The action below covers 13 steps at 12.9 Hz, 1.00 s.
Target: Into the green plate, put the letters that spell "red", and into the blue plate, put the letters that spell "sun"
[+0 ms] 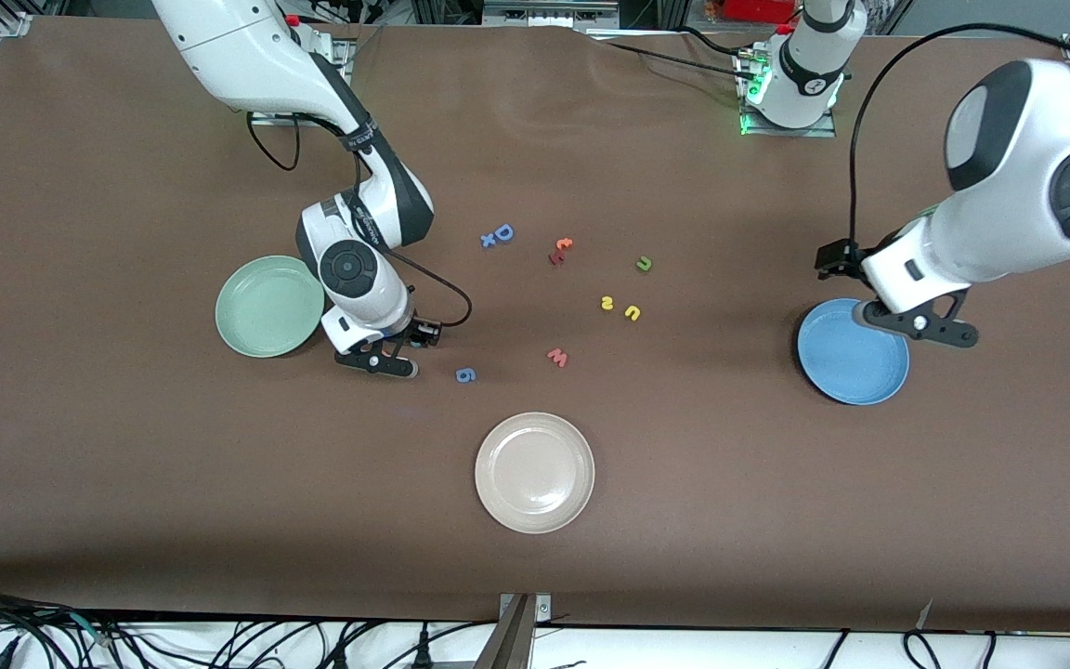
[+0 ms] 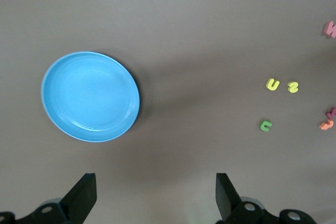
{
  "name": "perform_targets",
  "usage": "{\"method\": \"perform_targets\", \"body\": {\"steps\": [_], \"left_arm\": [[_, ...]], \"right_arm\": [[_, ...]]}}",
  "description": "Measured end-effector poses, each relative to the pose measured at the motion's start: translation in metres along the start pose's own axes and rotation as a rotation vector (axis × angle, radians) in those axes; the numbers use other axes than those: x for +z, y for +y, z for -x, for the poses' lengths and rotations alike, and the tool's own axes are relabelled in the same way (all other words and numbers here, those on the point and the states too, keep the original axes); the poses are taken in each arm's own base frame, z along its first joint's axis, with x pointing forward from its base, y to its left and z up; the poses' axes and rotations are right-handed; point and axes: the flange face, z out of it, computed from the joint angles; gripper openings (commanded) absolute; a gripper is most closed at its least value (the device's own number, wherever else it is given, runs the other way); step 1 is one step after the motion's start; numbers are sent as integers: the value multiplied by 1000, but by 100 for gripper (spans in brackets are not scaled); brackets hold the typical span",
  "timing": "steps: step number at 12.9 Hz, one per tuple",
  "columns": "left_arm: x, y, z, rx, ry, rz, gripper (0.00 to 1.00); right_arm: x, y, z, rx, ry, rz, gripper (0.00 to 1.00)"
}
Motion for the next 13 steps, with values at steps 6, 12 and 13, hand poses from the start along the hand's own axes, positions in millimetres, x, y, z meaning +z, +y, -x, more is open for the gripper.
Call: {"method": "perform_targets", "body": {"steps": [6,12,13], "left_arm": [[96,74,-60,-2,-11,28,100],[149,113,-64,50,191,21,100],[164,132,-58,79,194,16,100]], "right_arm": [[12,-2,2,-5,4,-3,49],[14,-7,6,-14,5,-4,14],[13,-8,6,-15,7,-5,13]]}}
